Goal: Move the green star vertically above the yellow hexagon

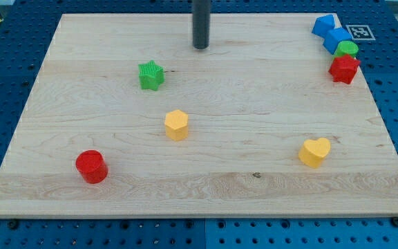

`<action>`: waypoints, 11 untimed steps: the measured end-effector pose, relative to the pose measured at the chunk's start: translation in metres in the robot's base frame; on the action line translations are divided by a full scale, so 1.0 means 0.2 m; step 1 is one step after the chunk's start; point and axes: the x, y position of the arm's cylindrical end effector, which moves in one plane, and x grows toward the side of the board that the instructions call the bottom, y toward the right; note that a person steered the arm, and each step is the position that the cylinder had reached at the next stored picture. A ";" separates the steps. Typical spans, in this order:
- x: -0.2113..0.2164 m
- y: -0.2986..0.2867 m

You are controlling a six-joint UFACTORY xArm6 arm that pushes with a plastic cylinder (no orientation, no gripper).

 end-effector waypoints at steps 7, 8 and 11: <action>0.48 -0.46; 0.51 -0.37; 0.44 -0.32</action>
